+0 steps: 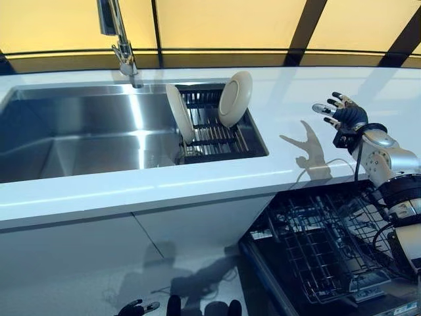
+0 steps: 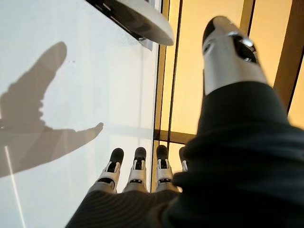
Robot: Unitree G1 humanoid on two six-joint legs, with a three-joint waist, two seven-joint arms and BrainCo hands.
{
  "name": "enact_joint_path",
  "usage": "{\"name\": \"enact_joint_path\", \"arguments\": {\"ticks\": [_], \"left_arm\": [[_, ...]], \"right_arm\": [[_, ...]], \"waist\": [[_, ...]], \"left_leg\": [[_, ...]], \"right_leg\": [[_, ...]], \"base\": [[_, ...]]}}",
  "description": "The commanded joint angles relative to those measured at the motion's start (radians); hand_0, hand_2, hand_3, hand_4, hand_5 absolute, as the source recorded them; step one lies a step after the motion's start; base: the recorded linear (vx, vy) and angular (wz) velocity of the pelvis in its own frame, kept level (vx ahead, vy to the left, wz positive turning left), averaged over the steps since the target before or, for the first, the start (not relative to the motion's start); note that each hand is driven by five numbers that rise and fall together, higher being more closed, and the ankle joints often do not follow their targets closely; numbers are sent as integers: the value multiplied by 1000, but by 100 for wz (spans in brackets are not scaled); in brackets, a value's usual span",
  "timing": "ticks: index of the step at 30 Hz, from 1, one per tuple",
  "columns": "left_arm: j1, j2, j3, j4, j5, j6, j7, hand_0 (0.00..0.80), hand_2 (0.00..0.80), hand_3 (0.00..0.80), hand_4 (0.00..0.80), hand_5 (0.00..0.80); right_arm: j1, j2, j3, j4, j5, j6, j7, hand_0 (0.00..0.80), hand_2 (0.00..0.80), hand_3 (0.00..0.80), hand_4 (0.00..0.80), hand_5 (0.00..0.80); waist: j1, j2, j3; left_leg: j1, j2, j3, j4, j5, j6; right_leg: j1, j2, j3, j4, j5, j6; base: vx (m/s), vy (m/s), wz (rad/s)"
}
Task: Take plates into dishwasher
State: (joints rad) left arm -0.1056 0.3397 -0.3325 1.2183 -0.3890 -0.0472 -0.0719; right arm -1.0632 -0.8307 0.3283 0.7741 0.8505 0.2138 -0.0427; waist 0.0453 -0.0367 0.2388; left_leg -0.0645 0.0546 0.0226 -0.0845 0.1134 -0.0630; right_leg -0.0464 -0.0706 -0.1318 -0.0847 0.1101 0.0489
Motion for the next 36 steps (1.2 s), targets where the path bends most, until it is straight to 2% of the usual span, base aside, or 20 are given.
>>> {"name": "enact_joint_path", "arguments": {"ticks": [1,17,36], "left_arm": [[-28,7,-47,40,-52,-18,-15,0,0,0,0,0],[-14,-17,-60,33,-109,-43,-26,0,0,0,0,0],[-1,-22,-70,15,-158,-83,-44,0,0,0,0,0]], "right_arm": [[-158,5,58,19,32,-45,-17,0,0,0,0,0],[-241,73,112,-21,26,-55,-98,0,0,0,0,0],[-346,74,166,-8,-9,-64,-144,0,0,0,0,0]], "waist": [[25,-44,1],[47,-26,37],[68,-4,86]], "left_leg": [[2,-48,5,-3,-40,25],[-47,-47,-11,-3,-19,15],[-96,-44,-24,-3,1,6]], "right_leg": [[-37,-45,4,10,45,57],[-64,-53,-16,5,46,52],[-99,-56,-38,3,52,51]], "base": [[-10,9,3],[18,13,6],[2,4,2]]}}
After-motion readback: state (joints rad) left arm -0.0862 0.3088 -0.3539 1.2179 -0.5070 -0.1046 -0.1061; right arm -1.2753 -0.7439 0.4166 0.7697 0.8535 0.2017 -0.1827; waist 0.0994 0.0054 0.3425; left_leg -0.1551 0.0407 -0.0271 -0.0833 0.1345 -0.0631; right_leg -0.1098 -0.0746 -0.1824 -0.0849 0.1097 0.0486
